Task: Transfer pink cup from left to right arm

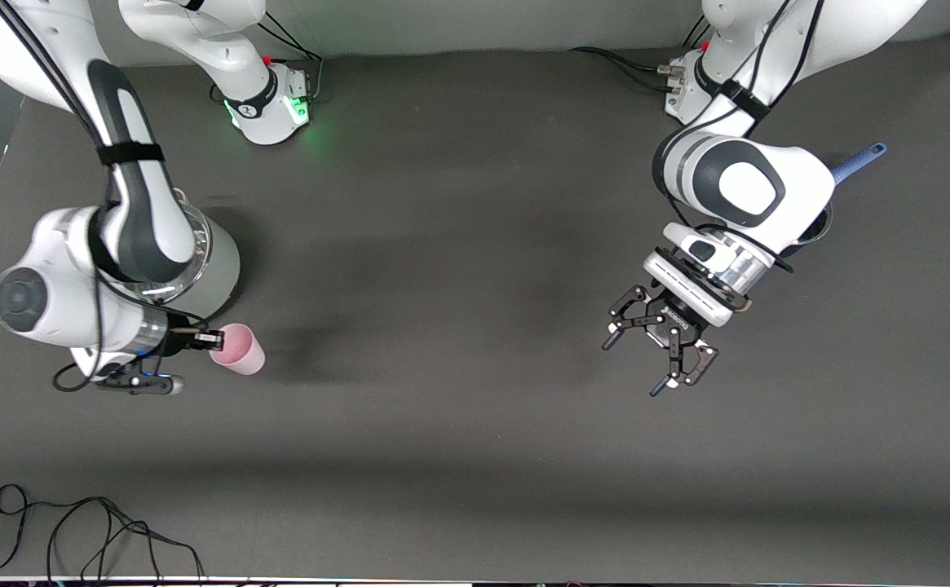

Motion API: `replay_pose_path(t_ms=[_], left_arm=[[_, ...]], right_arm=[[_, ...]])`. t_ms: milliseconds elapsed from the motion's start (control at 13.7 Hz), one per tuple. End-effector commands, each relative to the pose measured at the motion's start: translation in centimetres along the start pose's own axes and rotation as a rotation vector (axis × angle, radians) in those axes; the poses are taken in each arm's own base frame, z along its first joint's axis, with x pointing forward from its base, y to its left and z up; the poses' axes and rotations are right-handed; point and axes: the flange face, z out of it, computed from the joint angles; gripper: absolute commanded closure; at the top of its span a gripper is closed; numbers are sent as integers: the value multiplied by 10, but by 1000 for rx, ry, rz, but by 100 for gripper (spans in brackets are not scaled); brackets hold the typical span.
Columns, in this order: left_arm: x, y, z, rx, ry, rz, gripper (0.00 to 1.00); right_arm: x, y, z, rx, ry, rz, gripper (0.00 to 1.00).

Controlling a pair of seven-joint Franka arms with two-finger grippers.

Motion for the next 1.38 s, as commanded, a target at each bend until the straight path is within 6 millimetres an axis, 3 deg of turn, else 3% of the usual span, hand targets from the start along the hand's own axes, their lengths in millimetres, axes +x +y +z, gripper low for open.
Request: replay_pose_path(t_ms=[0, 146, 291, 364, 437, 510, 583, 656, 947, 1093, 1239, 1312], left_arm=[[6, -6, -3, -25, -3, -51, 0], [12, -15, -6, -66, 2, -85, 0], [19, -25, -11, -105, -15, -115, 0], [22, -33, -15, -125, -31, -134, 0], [26, -39, -21, -151, -50, -159, 0], [26, -47, -27, -177, -83, -185, 0], [30, -52, -35, -208, -126, -225, 0], [28, -57, -42, -238, -186, -300, 0], [25, -67, -80, -288, -516, -433, 0], [8, -78, -110, -280, -724, -358, 0], [0, -79, -126, -250, -900, -220, 0], [-8, -85, -144, -240, -985, -239, 0]], right_arm=[[-1, 4, 35, -18, 45, -23, 100], [1, 6, 57, -24, 70, -20, 100], [2, 7, 66, -28, 83, -20, 100], [2, 7, 66, -28, 81, -20, 84], [2, 7, 63, -25, 82, -18, 26], [1, 6, 57, -22, 83, -18, 8], [0, 5, 44, -17, 81, -18, 1], [-2, 3, 28, -12, 62, -19, 1], [-21, -8, -80, 26, 77, -28, 0], [-38, -7, -135, 47, 125, -36, 0], [-57, -5, -180, 57, 164, -48, 1], [-68, -5, -203, 58, 157, -55, 0]])
